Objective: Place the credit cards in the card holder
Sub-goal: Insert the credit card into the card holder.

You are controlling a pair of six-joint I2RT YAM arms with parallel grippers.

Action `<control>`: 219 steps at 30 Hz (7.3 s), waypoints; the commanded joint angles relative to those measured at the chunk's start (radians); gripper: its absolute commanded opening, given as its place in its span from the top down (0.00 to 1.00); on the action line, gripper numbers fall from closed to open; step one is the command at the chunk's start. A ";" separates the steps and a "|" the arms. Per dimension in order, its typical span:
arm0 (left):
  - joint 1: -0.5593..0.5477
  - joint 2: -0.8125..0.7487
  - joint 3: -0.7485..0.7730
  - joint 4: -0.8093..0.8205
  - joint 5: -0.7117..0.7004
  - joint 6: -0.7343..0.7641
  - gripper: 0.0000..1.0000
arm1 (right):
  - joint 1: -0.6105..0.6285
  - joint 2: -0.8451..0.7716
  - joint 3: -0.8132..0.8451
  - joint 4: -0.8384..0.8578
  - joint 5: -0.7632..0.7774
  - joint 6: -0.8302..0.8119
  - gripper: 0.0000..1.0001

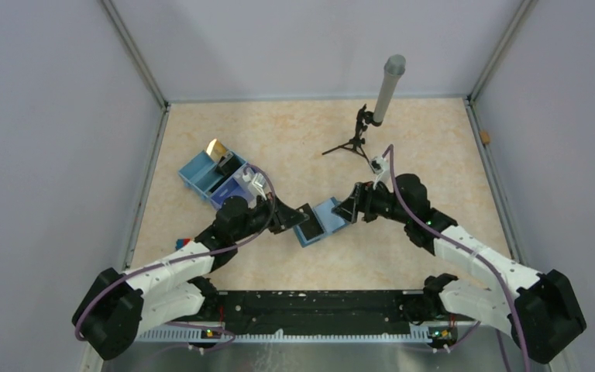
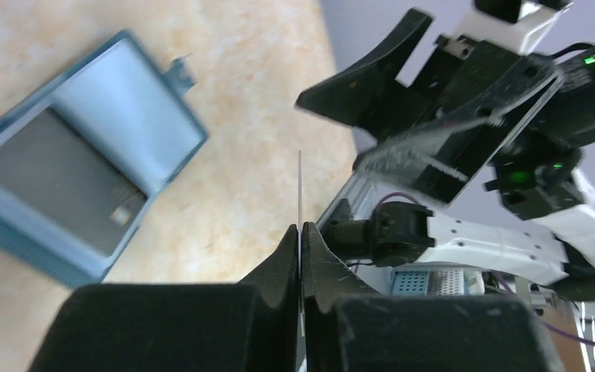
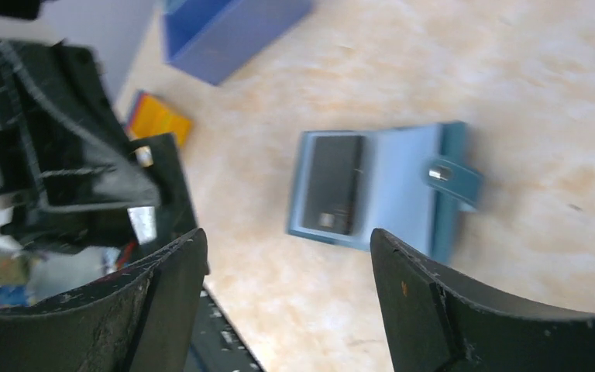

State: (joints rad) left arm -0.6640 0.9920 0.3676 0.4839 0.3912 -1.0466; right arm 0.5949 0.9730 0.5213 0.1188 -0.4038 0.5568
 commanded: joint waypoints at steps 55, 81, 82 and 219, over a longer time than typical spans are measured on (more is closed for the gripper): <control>0.028 0.660 0.073 0.313 -0.118 -0.128 1.00 | -0.081 0.579 0.120 -0.044 0.166 -0.104 1.00; 0.018 0.753 0.080 0.326 -0.123 -0.170 1.00 | -0.080 0.578 0.120 -0.037 0.172 -0.097 1.00; 0.019 0.756 0.081 0.327 -0.123 -0.173 1.00 | -0.081 0.577 0.120 -0.039 0.173 -0.097 1.00; -0.077 0.666 0.419 -0.354 -0.221 0.044 0.52 | -0.081 0.525 0.108 -0.073 0.209 -0.088 1.00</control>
State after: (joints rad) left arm -0.7357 1.6325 0.7532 0.1303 0.1707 -1.0248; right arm 0.5213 1.5288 0.6239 0.0807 -0.2382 0.4828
